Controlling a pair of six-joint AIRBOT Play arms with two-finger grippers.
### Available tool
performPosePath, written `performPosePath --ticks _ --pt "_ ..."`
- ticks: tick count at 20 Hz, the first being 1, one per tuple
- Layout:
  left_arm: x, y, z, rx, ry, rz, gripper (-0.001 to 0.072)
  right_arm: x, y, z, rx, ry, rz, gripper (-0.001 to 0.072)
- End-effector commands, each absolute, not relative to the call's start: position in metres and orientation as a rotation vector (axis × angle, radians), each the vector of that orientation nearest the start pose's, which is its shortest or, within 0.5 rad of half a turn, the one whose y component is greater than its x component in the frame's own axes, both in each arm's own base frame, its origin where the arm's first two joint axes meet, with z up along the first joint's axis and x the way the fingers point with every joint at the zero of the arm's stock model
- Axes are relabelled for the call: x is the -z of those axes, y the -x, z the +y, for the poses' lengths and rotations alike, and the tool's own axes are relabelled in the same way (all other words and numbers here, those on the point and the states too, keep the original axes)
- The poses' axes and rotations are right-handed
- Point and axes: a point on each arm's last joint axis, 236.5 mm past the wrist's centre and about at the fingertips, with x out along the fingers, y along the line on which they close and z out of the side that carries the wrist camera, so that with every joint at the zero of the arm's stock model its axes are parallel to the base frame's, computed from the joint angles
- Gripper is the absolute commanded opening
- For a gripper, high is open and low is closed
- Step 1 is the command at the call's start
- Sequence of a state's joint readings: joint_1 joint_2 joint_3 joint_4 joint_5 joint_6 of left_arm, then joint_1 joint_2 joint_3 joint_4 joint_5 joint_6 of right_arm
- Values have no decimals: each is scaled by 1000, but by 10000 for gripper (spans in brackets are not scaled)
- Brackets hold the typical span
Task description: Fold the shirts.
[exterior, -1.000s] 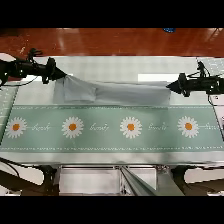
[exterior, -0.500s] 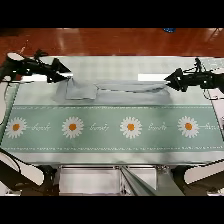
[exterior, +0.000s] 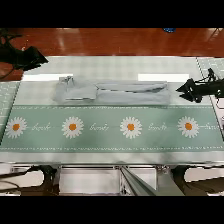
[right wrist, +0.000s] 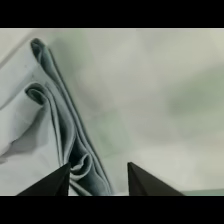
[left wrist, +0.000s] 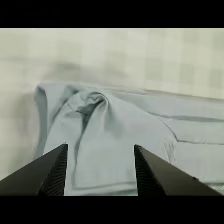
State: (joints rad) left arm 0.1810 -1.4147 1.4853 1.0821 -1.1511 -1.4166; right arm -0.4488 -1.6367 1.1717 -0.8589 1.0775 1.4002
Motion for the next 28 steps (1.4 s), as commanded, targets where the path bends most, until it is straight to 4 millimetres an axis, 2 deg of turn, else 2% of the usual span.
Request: performPosePath --ticks 1,4,8,9,10,11,12,13,14,15,16,18,21,23,25,26,28 --pt "-111 -436 -50 233 278 897 509 95 -429 -26 -44 -987 1241 413" --pt "-90 -408 -84 297 255 949 508 96 -445 3 -132 -1066 1216 413" --pt "-83 -407 -116 347 251 954 509 104 -451 43 -206 -1029 1269 401" --pt "-84 -409 -123 358 250 941 508 101 -453 52 -227 -1004 1269 314" --pt "-84 -411 -128 367 246 933 508 96 -454 59 -253 -992 1273 139" --pt "-83 -412 -133 375 241 930 508 87 -454 67 -301 -967 1278 27" --pt "-82 -411 -136 382 238 935 504 76 -451 70 -331 -948 1273 28" --pt "-81 -409 -140 390 234 941 444 65 -446 67 -338 -896 1272 27" --pt "-80 -407 -143 399 229 949 257 55 -439 59 -308 -833 1274 27" --pt "-79 -404 -148 410 225 956 38 43 -429 48 -264 -757 1272 27" --pt "-80 -402 -155 427 226 957 15 30 -416 39 -224 -690 1259 27" --pt "-83 -399 -178 476 266 955 14 -3 -385 28 -186 -574 1205 26" --pt "-75 -404 -237 566 349 943 14 -54 -329 42 -197 -535 1093 27" --pt "-64 -406 -294 646 384 965 14 -73 -297 52 -172 -582 1025 27" --pt "-39 -387 -353 756 319 1064 14 -86 -269 67 -199 -614 989 27" --pt "-24 -370 -381 816 281 1132 14 -92 -257 72 -209 -622 974 27" --pt "7 -335 -424 872 251 1276 14 -109 -242 78 -220 -623 926 27"
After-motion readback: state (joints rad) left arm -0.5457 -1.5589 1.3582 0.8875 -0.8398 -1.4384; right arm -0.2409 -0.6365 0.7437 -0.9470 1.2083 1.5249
